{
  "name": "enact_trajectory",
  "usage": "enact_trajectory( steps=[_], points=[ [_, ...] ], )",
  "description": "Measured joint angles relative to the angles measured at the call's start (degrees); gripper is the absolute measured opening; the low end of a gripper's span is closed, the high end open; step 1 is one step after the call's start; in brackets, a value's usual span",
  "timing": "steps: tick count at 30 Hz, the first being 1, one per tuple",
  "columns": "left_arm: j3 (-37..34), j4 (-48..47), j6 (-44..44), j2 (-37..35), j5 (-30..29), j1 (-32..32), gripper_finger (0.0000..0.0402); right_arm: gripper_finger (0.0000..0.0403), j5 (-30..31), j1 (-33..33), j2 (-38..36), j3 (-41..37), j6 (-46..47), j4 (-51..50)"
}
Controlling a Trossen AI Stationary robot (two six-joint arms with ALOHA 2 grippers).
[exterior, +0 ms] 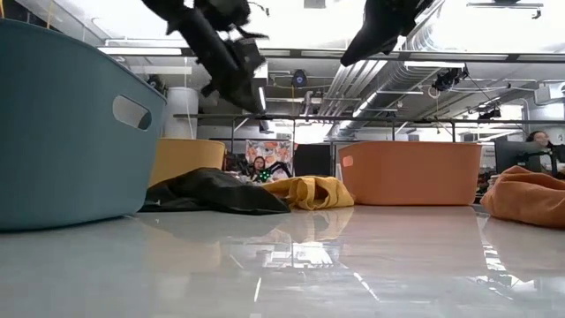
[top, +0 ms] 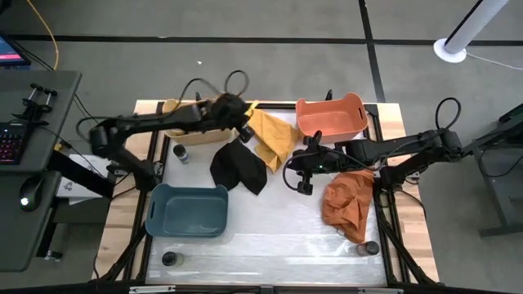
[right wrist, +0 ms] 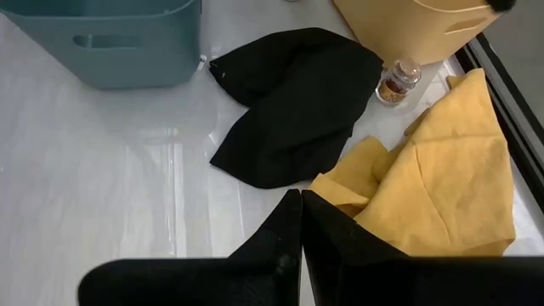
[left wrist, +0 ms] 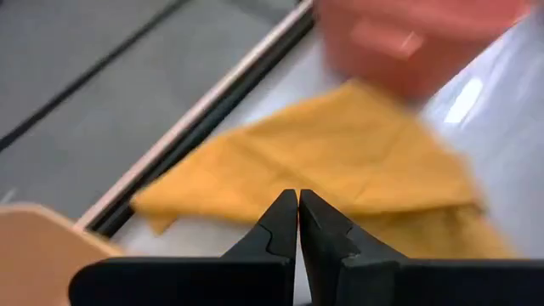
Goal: Sort spices by type
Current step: Put the left brown spice bottle into the orange bin
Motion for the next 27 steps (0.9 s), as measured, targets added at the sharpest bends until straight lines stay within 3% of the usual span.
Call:
enact_trajectory(
  steps=[4,11,19,27],
  points=[
    [4.9,-4.4,-2.2,8.7,-6.5,-0.6,0.0,0.0,0.0,0.0,0.0,0.0,1.1,-0.1],
    [5.2,-8.5,-9.8,18.4,-18.0,-2.9,0.0,0.0,0.0,0.0,0.0,0.0,2.1,-0.8],
    [5.2,-10.4,-9.2,18.8,-26.8,-5.1,0.0,0.0,0.0,0.0,0.0,0.0,1.6,-1.3],
    [4.9,-14.6,-13.1,18.3,-27.5,-7.3,0.0,0.0,0.0,0.0,0.0,0.0,1.5,-1.0]
  ],
)
